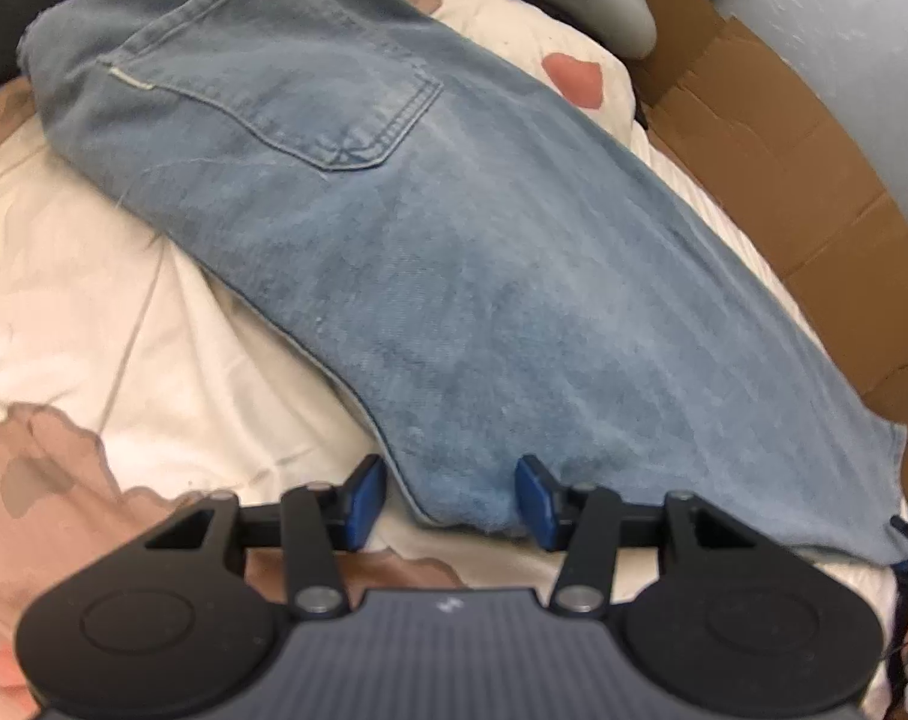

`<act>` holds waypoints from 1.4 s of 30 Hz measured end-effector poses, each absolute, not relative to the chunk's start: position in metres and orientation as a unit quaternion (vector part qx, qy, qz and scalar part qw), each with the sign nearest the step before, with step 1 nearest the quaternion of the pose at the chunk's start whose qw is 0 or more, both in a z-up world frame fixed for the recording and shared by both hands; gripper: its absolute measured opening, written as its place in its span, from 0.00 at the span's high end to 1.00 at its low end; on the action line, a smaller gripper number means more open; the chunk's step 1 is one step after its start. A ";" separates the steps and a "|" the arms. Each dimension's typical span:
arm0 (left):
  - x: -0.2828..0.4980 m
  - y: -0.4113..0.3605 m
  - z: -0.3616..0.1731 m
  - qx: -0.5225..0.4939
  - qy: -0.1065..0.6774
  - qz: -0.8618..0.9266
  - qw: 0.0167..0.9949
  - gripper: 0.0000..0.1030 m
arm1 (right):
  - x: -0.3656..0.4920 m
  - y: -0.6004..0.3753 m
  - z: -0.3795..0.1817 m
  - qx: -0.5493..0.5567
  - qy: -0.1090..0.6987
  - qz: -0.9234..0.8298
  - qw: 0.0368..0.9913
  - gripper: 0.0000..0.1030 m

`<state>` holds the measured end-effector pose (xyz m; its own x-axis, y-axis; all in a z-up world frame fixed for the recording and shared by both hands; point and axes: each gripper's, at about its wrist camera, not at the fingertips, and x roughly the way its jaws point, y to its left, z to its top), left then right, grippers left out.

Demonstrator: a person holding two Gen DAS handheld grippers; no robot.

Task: Fold clothes

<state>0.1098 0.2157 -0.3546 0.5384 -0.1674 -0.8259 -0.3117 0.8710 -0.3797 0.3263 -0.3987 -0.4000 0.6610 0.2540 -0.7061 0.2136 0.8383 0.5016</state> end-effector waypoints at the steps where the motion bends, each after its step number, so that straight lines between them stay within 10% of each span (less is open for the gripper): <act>1: 0.109 0.216 -0.355 -0.255 0.476 0.043 0.840 0.49 | 0.329 -0.399 -0.399 0.281 0.408 0.009 0.869 0.49; 13: 0.101 0.237 -0.366 -0.375 0.424 0.057 0.823 0.49 | 0.351 -0.396 -0.396 0.234 0.398 0.027 0.887 0.56; 17: 0.092 0.254 -0.380 -0.478 0.388 0.068 0.785 0.57 | 0.355 -0.397 -0.397 0.251 0.412 0.035 0.875 0.92; 27: 0.094 0.255 -0.386 -0.493 0.396 0.069 0.771 0.79 | 0.354 -0.408 -0.381 0.262 0.400 0.052 0.877 0.95; 42: 0.148 0.255 -0.290 -0.393 0.467 0.084 0.788 0.84 | 0.349 -0.412 -0.330 0.313 0.408 0.036 0.857 0.96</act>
